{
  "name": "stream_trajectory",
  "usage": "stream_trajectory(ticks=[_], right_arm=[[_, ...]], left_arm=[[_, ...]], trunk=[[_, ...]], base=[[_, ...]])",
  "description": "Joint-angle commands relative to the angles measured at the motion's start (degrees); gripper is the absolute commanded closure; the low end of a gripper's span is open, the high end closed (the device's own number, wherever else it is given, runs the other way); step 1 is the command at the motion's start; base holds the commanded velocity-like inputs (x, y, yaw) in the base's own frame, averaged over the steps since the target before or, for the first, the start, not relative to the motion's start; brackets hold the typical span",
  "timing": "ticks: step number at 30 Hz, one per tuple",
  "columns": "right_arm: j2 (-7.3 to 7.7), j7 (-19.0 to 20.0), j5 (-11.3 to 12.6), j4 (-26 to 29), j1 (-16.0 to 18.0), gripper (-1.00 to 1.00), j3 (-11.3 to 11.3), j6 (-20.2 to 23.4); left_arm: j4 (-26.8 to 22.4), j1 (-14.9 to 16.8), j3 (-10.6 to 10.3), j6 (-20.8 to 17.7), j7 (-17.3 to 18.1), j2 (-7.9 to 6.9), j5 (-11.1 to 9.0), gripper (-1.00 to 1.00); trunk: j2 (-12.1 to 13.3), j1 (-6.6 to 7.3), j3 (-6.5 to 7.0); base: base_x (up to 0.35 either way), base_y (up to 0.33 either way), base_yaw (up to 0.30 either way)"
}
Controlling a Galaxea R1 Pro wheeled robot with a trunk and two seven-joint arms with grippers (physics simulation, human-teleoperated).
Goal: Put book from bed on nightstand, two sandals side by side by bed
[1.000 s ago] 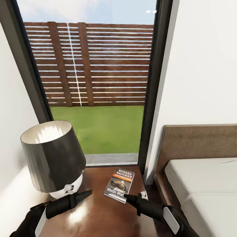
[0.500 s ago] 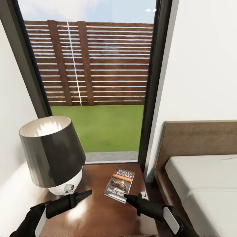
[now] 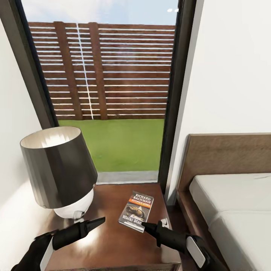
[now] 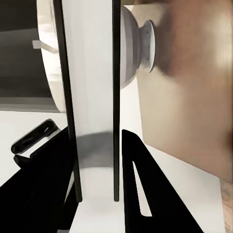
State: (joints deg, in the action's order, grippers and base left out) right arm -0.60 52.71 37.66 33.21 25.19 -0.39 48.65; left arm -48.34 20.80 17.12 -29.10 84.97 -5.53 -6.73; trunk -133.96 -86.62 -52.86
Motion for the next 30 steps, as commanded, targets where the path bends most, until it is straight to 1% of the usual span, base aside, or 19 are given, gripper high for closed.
stream_trajectory(ticks=[1, 23, 30], right_arm=[[-0.01, 0.03, 0.22, 0.01, 0.03, 1.0, -0.05, 0.3], [-0.01, 0.03, 0.22, 0.01, 0.03, 1.0, -0.05, 0.3], [-0.01, 0.03, 0.22, 0.01, 0.03, 1.0, -0.05, 0.3]], left_arm=[[0.0, 0.03, 0.0, -0.6, 0.2, 0.0, -0.04, -1.0], [0.09, 0.03, 0.0, -0.6, 0.2, 0.0, 0.02, -1.0], [0.09, 0.03, 0.02, -0.6, 0.2, 0.0, 0.05, -1.0]], trunk=[[-0.44, -0.21, -0.24], [-9.26, -5.05, -4.19], [-9.37, -5.23, -5.74]], base=[[0.0, 0.0, 0.0], [0.0, 0.0, 0.0], [0.0, 0.0, 0.0]])
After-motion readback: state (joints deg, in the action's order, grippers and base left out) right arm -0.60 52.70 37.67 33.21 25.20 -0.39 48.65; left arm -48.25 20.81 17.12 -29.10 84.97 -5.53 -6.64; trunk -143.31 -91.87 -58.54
